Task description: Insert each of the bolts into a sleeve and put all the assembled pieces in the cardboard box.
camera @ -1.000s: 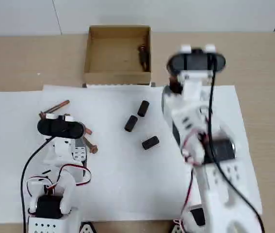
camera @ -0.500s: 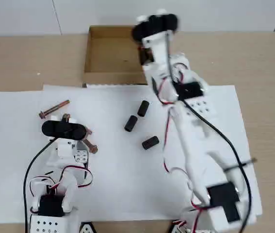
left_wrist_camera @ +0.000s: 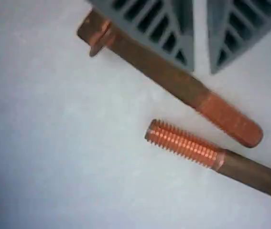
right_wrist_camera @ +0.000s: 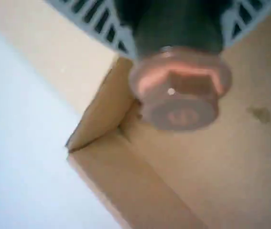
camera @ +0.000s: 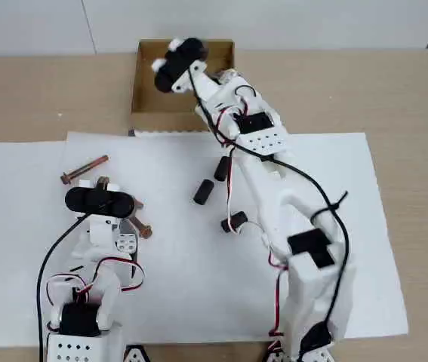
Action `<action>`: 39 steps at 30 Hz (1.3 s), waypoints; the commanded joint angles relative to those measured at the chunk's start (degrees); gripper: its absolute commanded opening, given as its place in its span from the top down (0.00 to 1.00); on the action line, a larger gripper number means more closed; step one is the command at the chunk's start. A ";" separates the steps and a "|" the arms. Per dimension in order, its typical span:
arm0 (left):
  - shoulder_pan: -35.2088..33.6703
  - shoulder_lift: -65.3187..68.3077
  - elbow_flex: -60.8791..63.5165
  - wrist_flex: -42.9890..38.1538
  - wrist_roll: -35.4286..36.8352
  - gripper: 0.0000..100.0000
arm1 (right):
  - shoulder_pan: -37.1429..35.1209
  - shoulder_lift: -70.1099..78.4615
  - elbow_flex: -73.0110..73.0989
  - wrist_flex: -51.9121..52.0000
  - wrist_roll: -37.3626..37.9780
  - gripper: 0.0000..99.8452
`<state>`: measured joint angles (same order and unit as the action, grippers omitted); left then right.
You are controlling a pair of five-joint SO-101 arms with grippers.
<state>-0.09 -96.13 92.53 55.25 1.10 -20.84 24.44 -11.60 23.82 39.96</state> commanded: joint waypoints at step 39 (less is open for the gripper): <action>-0.09 -0.53 -0.31 0.00 0.35 0.99 | -2.33 -6.55 -7.21 11.91 3.43 1.00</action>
<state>-0.09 -96.13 92.53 55.25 1.10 -22.95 24.44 -15.82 31.12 46.99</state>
